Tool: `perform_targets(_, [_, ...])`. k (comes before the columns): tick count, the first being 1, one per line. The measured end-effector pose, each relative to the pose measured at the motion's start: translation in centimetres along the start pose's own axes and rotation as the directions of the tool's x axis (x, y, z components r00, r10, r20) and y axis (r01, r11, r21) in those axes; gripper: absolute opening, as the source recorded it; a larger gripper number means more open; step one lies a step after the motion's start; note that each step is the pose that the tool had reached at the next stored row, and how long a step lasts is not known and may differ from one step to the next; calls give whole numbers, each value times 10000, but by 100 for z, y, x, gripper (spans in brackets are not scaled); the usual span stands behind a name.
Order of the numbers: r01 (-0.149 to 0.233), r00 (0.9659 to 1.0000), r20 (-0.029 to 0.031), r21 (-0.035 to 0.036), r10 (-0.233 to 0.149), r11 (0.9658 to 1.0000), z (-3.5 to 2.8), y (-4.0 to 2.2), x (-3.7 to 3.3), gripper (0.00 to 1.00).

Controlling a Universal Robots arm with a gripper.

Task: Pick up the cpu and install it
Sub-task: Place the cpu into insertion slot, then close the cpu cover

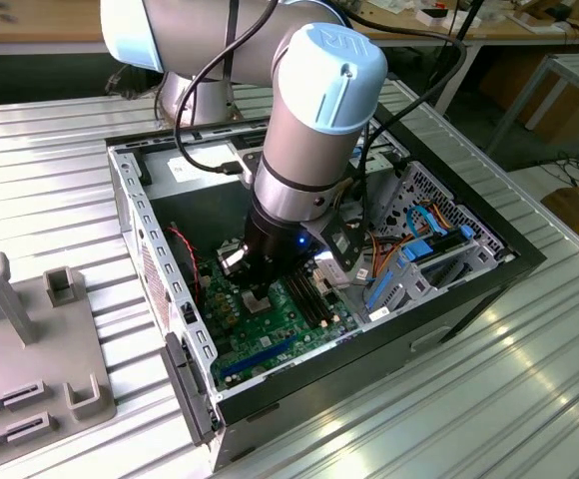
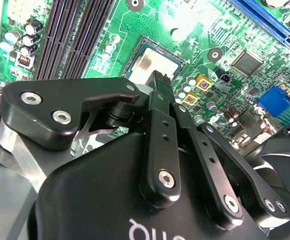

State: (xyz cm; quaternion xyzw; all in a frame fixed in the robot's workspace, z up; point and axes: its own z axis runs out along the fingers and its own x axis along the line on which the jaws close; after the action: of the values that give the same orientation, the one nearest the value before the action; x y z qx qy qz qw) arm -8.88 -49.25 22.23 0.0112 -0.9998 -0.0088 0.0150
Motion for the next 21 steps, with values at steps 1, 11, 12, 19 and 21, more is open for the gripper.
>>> perform_targets(1, [1,10000,0,0,-1,10000,0,0,0,11])
perform_targets(11, [0,10000,-17,0,0,10000,0,0,0,11])
perform_targets(12, [0,10000,-18,-1,0,10000,0,0,0,11])
perform_targets(19, [1,10000,-21,0,-1,10000,-35,0,1,11])
perform_targets(21, [1,10000,-21,-1,-1,10000,-57,0,1,11])
